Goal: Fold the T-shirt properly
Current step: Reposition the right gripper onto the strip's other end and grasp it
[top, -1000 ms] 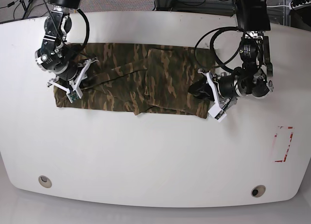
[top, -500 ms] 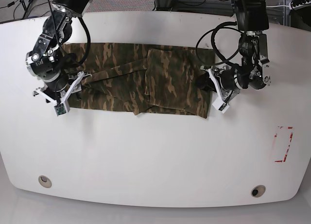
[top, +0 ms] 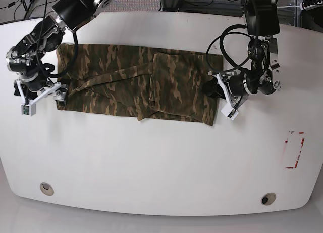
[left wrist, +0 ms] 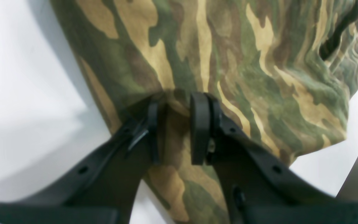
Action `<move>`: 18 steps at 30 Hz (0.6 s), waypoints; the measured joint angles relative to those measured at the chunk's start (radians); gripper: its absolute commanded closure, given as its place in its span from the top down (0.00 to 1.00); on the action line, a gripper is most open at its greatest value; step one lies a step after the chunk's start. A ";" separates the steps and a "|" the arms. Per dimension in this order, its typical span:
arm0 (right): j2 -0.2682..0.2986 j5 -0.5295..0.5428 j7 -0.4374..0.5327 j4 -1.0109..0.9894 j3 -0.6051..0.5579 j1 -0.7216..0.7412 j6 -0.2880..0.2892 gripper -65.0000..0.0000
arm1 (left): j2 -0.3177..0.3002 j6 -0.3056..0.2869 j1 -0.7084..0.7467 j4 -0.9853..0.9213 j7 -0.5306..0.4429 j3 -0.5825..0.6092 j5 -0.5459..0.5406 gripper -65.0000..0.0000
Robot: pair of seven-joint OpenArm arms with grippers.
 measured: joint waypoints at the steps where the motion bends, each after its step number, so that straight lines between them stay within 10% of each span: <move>1: 0.010 0.029 -0.016 -0.029 0.022 0.005 0.002 1.00 | -0.002 -0.001 0.001 0.000 -0.001 0.001 0.000 0.19; 18: 0.146 0.373 -0.074 -0.401 0.134 -0.060 0.002 0.99 | -0.050 -0.004 0.005 -0.001 -0.015 0.000 -0.004 0.19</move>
